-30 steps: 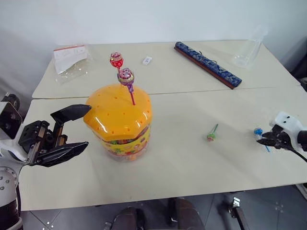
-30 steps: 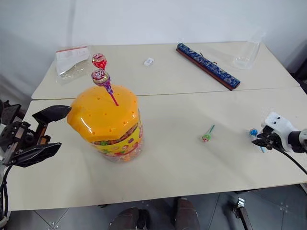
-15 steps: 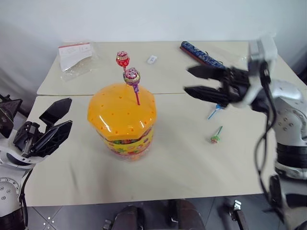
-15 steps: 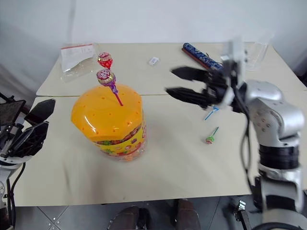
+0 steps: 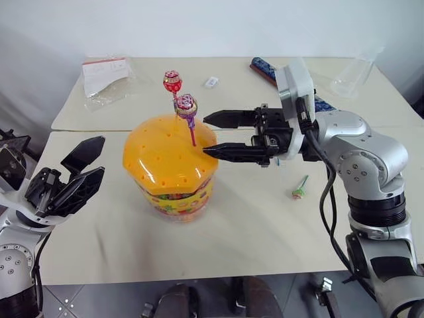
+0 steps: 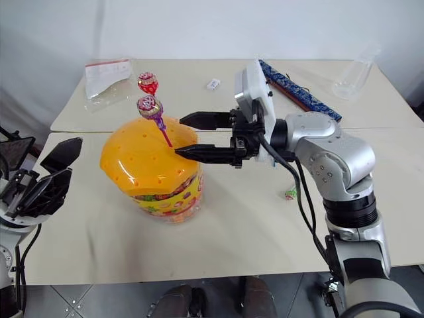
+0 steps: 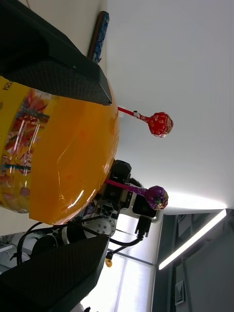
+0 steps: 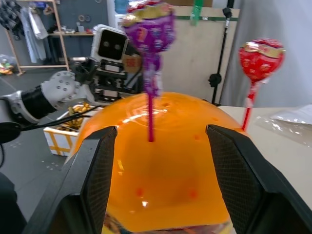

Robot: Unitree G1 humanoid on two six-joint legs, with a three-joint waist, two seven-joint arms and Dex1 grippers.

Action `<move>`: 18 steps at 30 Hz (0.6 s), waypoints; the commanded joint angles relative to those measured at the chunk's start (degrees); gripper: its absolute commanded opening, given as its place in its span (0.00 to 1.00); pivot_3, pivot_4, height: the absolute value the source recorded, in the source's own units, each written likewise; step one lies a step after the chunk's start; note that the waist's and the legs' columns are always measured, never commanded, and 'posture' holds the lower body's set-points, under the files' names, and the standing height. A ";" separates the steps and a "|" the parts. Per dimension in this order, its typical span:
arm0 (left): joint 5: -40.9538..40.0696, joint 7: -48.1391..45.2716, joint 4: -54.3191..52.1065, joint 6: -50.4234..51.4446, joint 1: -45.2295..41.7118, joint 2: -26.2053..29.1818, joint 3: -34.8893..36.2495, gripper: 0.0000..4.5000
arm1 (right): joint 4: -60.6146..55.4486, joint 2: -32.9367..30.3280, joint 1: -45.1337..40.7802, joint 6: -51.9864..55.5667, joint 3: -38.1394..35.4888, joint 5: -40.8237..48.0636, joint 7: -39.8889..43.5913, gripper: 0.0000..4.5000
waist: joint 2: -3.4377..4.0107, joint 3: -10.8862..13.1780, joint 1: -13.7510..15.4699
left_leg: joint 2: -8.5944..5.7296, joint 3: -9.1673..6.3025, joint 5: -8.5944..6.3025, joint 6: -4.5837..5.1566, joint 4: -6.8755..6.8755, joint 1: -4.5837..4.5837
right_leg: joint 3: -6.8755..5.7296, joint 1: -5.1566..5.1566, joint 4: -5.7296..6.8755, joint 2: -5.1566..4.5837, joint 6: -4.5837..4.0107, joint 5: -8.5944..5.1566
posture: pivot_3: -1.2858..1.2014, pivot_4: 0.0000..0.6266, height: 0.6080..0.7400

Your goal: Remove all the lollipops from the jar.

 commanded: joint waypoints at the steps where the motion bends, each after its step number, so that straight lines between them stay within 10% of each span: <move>1: -0.20 -0.84 -0.34 -1.19 -1.15 -0.25 0.09 1.00 | -1.22 1.21 -2.56 -1.00 1.22 -0.82 0.76 0.67 | 0.00 0.00 -0.06 | 0.00 0.03 0.00 0.00 0.00 0.02 | 0.03 0.00 0.03 0.00 0.00 0.00 | 0.52 0.24 1.00; 7: 0.45 -1.49 0.01 -1.57 -2.04 -0.44 -0.57 1.00 | 1.60 5.04 -4.90 -1.22 2.41 -2.72 -0.70 0.56 | 0.00 0.00 -0.15 | 0.04 0.08 -0.01 -0.03 -0.03 0.05 | 0.06 -0.12 0.18 0.03 -0.01 -0.01 | 0.52 0.24 1.00; 14: -0.05 -1.16 -0.59 -2.05 -1.94 -0.76 -0.47 1.00 | 3.90 8.18 -6.17 -3.00 1.66 -3.29 0.25 0.04 | 0.00 0.00 -0.15 | 0.03 0.14 -0.01 -0.02 -0.02 0.00 | 0.12 -0.24 0.25 0.04 -0.02 -0.01 | 0.52 0.24 1.00; 18: -0.30 -1.15 -0.74 -2.24 -2.22 -0.85 -0.58 1.00 | 5.37 10.02 -6.41 -3.82 -3.05 -0.27 -0.23 0.01 | 0.00 0.00 -0.14 | 0.04 0.18 -0.01 -0.02 -0.02 0.00 | 0.13 -0.25 0.26 0.06 -0.02 -0.01 | 0.52 0.24 1.00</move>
